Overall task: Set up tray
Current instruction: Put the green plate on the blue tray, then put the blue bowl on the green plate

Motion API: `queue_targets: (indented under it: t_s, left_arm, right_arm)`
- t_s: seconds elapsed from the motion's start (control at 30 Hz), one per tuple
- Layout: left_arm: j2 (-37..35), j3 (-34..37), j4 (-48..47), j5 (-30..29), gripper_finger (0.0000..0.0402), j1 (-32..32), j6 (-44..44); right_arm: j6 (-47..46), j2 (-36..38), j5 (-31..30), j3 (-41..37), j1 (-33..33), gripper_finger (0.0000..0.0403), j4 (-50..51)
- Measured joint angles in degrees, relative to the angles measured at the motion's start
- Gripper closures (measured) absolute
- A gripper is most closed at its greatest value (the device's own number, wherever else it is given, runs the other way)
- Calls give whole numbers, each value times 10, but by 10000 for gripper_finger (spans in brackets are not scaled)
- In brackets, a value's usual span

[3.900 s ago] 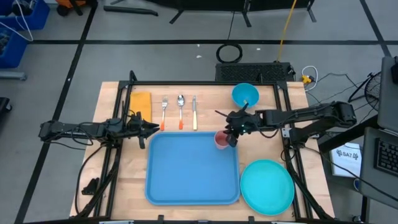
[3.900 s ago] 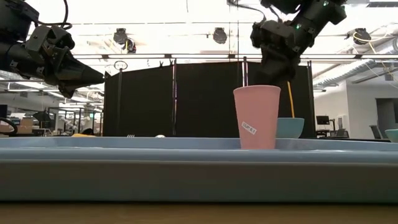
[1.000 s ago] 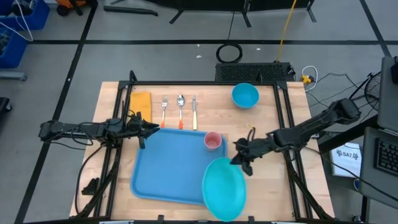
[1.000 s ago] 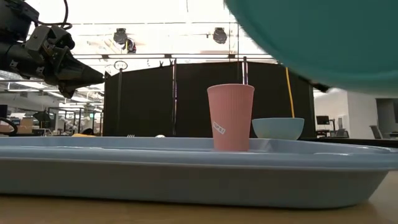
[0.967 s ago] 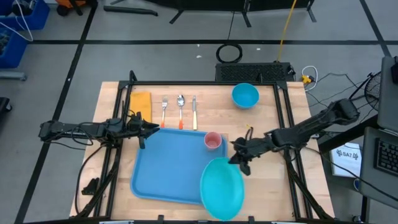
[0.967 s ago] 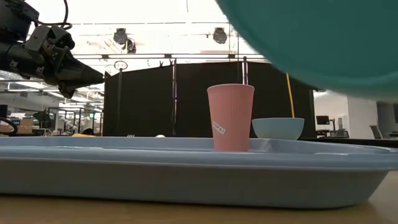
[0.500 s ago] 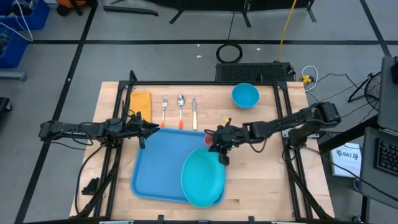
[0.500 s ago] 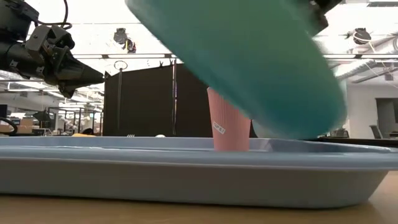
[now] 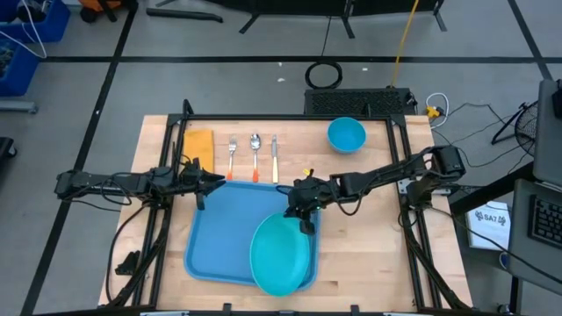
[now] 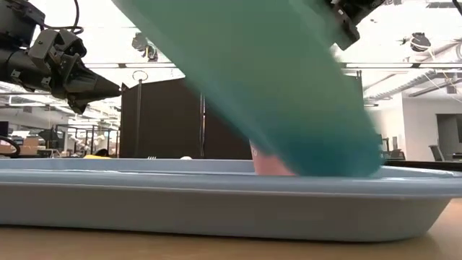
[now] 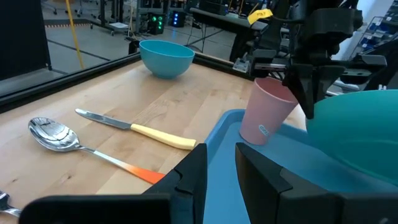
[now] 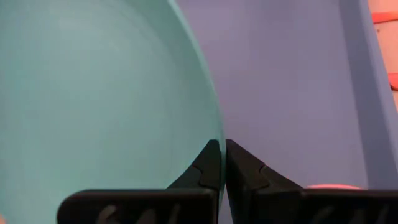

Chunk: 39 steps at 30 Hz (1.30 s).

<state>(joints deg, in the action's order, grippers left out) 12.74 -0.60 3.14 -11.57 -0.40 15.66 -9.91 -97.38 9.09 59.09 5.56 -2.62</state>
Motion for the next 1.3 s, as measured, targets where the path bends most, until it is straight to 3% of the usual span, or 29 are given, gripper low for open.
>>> queue_targets:
  t_s: [0.57,1.0,1.3]
  left_arm:
    - [0,0,0,1,314,0,0]
    - [0,0,-1,1,314,0,0]
    - [0,0,-2,1,314,0,-1]
  right_arm:
    - [6,-1,1,-2,1,383,1]
    - [4,-3,1,-4,2,294,-48]
    - [19,-3,-1,-5,2,271,-111]
